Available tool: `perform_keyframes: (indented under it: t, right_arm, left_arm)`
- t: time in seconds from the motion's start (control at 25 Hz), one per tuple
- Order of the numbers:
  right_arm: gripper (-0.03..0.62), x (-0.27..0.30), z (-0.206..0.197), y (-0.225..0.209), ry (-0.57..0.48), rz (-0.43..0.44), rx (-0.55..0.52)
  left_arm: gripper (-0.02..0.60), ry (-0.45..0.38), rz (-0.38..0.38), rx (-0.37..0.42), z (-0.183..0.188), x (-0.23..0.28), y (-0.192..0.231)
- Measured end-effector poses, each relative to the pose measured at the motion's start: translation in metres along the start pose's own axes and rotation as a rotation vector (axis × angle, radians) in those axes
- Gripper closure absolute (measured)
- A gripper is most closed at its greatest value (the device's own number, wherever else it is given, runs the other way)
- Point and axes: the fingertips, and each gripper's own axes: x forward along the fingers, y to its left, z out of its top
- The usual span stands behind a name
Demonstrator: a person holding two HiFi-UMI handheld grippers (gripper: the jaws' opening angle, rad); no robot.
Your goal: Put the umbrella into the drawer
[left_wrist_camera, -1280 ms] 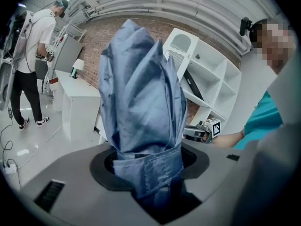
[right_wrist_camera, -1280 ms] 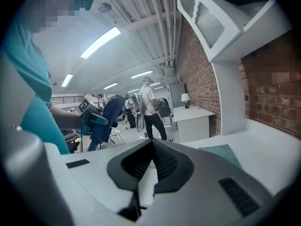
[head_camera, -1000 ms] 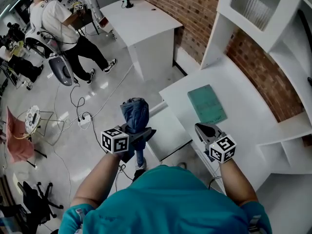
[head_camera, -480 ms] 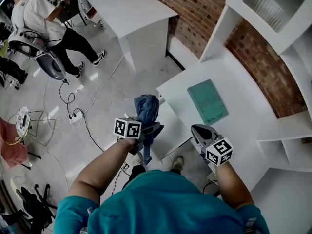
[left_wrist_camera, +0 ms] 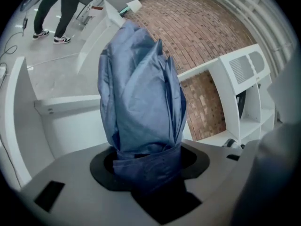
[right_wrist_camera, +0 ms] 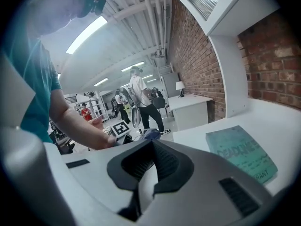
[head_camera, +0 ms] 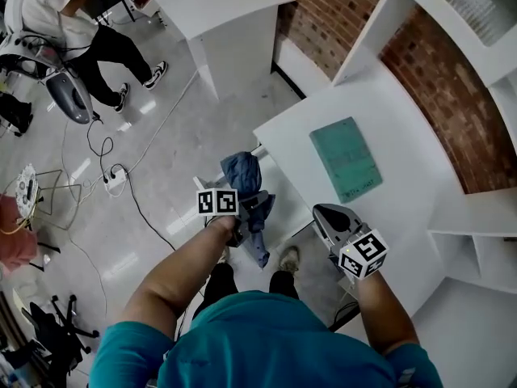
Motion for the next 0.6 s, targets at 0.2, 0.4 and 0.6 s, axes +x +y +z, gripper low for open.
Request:
perform_keyframes:
  t: [0.2,0.4,0.6]
  right_arm:
    - [0.572,0.001,-0.003,0.000,-0.020,0.002,0.016]
    - [0.572,0.005,-0.009,-0.003,-0.033,0.016,0.022]
    - [0.572,0.008,-0.020,-0.004,-0.028,0.020,0.038]
  left_arm:
    - [0.328,-0.033,0.022,-0.116,-0.011,0.024,0.032]
    - [0.328,-0.077,0.035,-0.220,-0.014,0.045,0.058]
    - [0.328,-0.113,0.082,-0.280,-0.021,0.061,0.085]
